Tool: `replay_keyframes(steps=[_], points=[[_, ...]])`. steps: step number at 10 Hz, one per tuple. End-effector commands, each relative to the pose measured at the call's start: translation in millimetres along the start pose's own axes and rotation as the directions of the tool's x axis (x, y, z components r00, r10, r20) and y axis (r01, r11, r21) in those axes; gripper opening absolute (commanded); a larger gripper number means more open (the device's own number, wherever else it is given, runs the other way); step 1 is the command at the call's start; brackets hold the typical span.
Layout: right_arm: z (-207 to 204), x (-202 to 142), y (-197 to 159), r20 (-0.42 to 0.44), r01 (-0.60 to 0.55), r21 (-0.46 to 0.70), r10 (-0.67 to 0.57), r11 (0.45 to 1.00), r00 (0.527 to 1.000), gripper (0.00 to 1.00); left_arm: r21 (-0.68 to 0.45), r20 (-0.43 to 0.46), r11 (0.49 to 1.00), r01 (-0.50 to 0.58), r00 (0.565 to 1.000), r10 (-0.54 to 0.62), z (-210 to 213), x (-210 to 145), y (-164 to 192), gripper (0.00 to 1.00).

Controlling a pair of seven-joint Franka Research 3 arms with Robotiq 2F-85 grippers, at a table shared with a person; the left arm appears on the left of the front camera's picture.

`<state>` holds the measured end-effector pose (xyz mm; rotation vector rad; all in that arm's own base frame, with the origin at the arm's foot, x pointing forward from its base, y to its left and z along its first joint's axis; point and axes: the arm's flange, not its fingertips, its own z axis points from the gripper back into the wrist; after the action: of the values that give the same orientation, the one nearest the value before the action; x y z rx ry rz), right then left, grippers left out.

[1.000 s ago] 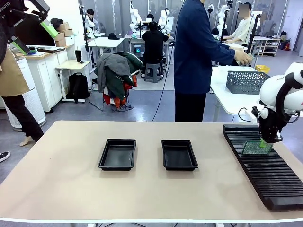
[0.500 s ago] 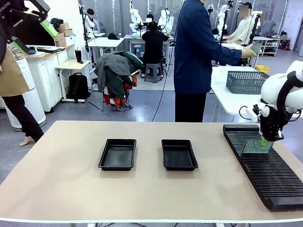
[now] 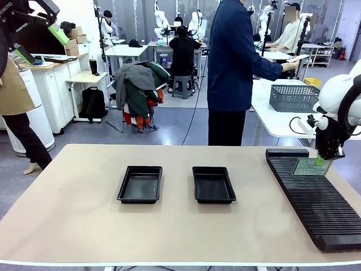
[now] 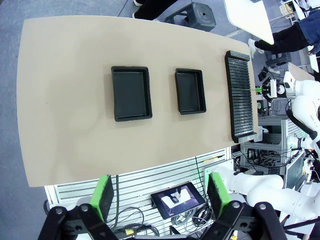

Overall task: Inspect and transfer BCBs to ESD trays.
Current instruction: Pick up the Blank PCB from the PCB Rack and place it in the left ESD tray.

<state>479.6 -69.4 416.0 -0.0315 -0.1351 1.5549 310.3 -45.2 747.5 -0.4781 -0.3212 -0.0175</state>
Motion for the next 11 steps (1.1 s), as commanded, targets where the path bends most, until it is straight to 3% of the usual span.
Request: replay_keyframes(steps=[1, 11], points=[[16.0, 0.7, 1.3, -0.039, 0.02, 0.018, -0.02, 1.0, 0.999, 0.02, -0.007, -0.002, 1.0, -0.004, 1.0, 0.004, -0.7, -0.2, 1.5, 1.0], [20.1, 0.6, 0.6, -0.01, 0.008, 0.0, -0.008, 1.0, 1.0, 0.02, -0.007, -0.002, 1.0, -0.004, 1.0, 0.004, -0.7, -0.2, 1.5, 1.0]])
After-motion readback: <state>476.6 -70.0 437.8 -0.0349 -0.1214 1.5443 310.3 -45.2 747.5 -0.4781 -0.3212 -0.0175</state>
